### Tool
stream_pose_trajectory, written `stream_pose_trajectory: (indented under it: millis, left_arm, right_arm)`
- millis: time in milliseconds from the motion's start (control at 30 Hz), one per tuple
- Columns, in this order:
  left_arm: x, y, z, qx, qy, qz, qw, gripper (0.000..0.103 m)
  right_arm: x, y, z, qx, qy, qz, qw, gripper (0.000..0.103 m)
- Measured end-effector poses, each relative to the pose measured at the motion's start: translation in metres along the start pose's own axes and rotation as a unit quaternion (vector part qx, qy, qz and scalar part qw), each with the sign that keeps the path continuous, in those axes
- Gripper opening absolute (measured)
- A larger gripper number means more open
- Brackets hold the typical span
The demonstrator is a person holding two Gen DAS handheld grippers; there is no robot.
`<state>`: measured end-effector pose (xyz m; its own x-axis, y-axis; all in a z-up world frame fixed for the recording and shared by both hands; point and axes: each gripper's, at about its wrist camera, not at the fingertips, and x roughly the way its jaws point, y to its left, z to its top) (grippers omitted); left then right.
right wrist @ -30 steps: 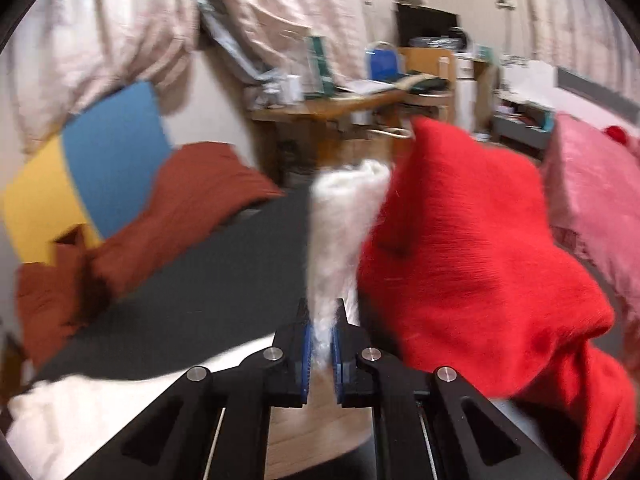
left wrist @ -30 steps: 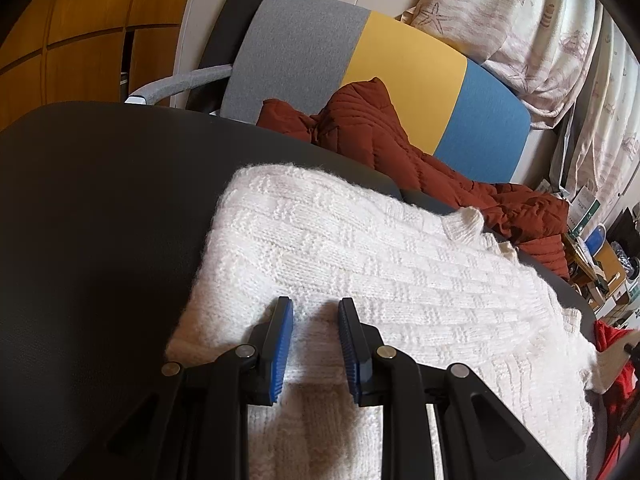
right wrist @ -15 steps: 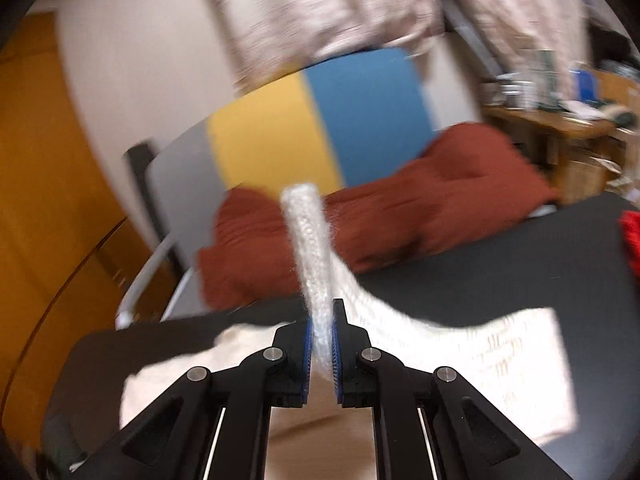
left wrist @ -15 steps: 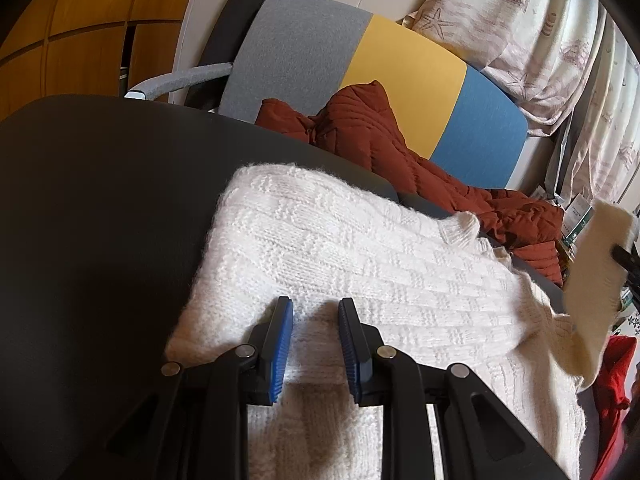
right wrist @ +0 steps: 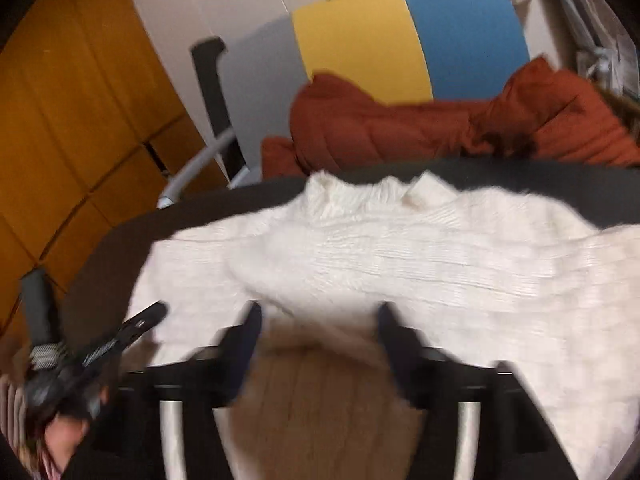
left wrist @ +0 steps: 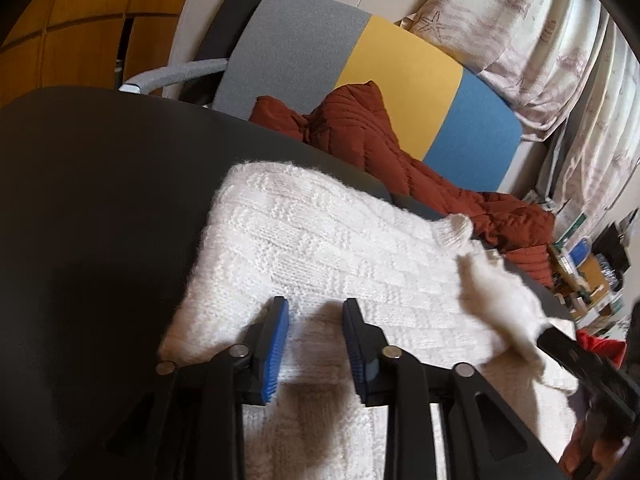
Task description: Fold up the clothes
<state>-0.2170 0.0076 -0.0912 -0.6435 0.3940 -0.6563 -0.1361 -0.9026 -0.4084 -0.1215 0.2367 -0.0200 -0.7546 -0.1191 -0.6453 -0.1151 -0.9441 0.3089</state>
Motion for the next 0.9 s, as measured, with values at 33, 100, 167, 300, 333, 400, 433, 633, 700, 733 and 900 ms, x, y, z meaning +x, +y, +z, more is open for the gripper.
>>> stream_pose_trajectory:
  millis: [33,100,167,300,333,400,433,633,700,733,900]
  left_arm:
    - [-0.001,-0.001,0.002,-0.003,0.004,-0.007,1.0000,0.036]
    - [-0.004,-0.006,0.005,-0.008,0.014,-0.025,0.9996,0.038]
    - [-0.007,-0.017,0.009,-0.018,0.030,-0.063,0.9974,0.039]
    - [0.004,-0.049,0.019,-0.045,0.076,-0.118,0.9891,0.041]
    - [0.011,-0.055,0.021,-0.053,0.090,-0.120,0.9872,0.042]
    - [0.026,-0.065,0.025,-0.064,0.117,-0.117,0.9840,0.042]
    - [0.034,-0.070,0.025,-0.066,0.128,-0.113,0.9831,0.042]
    - [0.060,-0.089,0.018,-0.078,0.159,-0.109,0.9781,0.042]
    - [0.061,-0.094,0.017,-0.078,0.155,-0.109,0.9787,0.042]
    - [0.062,-0.095,0.017,-0.079,0.155,-0.109,0.9787,0.042]
    - [0.063,-0.095,0.018,-0.103,0.145,-0.114,0.9775,0.020]
  right_arm:
    - [-0.013,-0.002,-0.006,-0.016,-0.008,-0.005,1.000,0.066]
    - [-0.029,-0.008,-0.018,-0.038,-0.006,-0.022,0.999,0.047]
    - [-0.037,-0.022,-0.031,-0.036,0.006,-0.042,0.998,0.027]
    - [-0.042,-0.068,-0.051,0.037,0.032,-0.059,0.997,0.025]
    - [-0.041,-0.080,-0.054,0.068,0.034,-0.050,0.996,0.021]
    - [-0.042,-0.091,-0.054,0.094,0.025,-0.038,0.995,0.017]
    - [-0.041,-0.093,-0.054,0.099,0.023,-0.033,0.994,0.017]
    - [-0.041,-0.105,-0.058,0.133,0.011,0.002,0.991,0.017]
    - [-0.043,-0.108,-0.059,0.144,0.007,0.012,0.990,0.017]
    - [-0.043,-0.109,-0.059,0.147,0.006,0.015,0.989,0.017]
    - [-0.044,-0.109,-0.061,0.153,0.002,0.020,0.988,0.017]
